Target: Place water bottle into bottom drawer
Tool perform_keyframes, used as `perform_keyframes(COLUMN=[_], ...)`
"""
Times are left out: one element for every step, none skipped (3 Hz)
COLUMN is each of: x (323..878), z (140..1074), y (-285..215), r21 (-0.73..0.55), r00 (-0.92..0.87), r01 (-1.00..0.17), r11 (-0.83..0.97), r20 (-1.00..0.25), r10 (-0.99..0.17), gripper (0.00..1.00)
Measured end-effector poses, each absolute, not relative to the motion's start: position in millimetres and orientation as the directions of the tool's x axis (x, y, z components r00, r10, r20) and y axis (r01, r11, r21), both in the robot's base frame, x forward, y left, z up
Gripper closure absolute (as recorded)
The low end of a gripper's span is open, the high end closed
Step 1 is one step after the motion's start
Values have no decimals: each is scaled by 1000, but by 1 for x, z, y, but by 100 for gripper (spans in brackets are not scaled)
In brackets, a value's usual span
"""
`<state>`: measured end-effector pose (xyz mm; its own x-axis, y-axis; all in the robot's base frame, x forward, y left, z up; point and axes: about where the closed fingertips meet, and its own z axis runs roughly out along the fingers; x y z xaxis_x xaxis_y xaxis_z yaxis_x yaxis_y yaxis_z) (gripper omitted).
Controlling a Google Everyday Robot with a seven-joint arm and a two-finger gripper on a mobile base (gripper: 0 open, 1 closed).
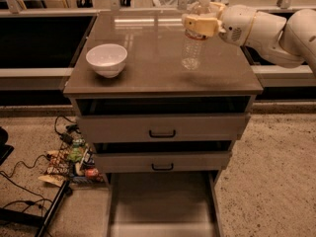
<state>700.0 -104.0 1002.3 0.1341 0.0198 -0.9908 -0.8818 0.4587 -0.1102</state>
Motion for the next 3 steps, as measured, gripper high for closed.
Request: perform_keyframes(x=[649, 590, 546], z=[1027, 1032, 1015], y=[-111, -118, -127], r21=[-127, -116, -101], r00=[175, 166, 129], r01=[-861, -840, -818], r11=[493, 530, 566], r20=[-983, -985, -992], r10=[52, 46, 10], gripper=[100, 100, 100])
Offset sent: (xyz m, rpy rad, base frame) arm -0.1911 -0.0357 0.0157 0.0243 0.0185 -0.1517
